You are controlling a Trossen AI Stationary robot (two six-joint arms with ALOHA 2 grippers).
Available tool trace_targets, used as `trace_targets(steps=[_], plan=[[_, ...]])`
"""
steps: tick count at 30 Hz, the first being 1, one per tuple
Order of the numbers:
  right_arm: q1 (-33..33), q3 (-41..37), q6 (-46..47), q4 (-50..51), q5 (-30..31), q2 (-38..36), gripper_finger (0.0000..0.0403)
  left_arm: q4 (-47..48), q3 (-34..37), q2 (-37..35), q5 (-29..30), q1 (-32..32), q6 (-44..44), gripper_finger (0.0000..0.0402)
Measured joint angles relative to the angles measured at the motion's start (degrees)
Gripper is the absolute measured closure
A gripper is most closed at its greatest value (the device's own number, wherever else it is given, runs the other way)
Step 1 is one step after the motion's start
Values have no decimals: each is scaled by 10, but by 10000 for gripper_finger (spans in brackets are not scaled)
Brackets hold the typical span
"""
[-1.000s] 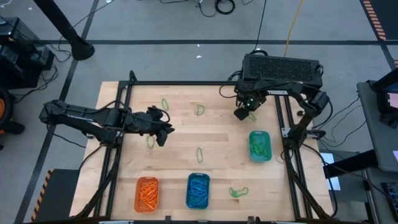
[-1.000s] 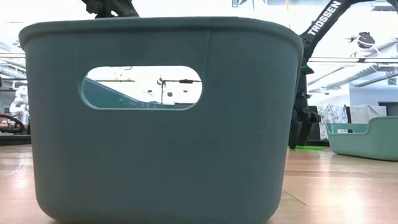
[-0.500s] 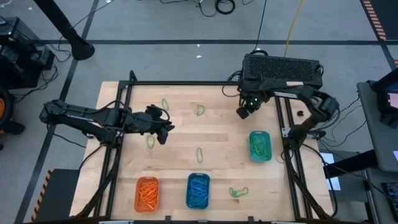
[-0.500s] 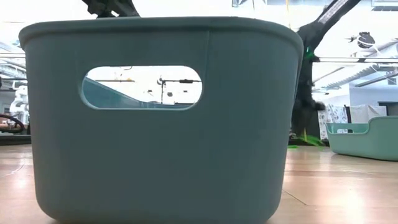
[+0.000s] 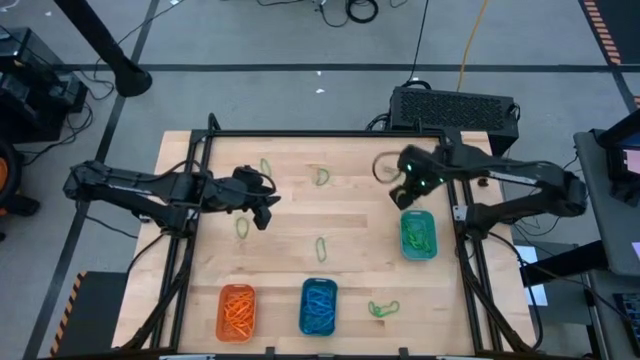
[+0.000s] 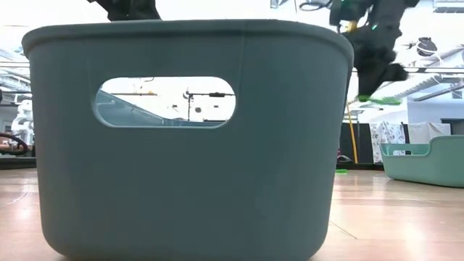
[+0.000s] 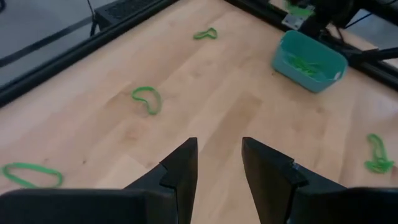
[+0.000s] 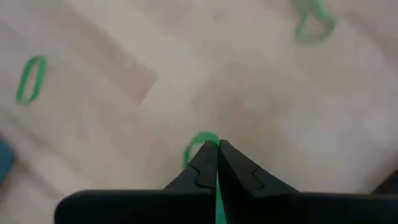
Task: Sort rubber bands into baskets
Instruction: Put the green rubber band into the green bin
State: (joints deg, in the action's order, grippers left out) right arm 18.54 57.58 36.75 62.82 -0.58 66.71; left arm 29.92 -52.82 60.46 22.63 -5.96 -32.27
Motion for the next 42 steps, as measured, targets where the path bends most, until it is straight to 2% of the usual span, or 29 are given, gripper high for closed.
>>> trace_targets(steps=[4, 8, 14, 24, 31, 42], plan=[[-87, 0, 103, 25, 0, -27, 403, 0, 0, 13, 0, 14, 16, 269], [-166, -1, 189, 34, 6, -24, 403, 0, 0, 36, -2, 26, 17, 269], [-242, -28, 283, 64, 34, -8, 403, -10, 0, 72, -47, 30, 31, 269], [-283, -118, 361, 24, 35, -4, 396, -18, 0, 101, -147, 29, 31, 269], [-289, -124, 370, 22, 37, -4, 372, 20, 0, 140, -210, 26, 15, 269], [-289, -124, 352, 42, 51, -5, 312, -61, 0, 164, -209, -1, 38, 269]])
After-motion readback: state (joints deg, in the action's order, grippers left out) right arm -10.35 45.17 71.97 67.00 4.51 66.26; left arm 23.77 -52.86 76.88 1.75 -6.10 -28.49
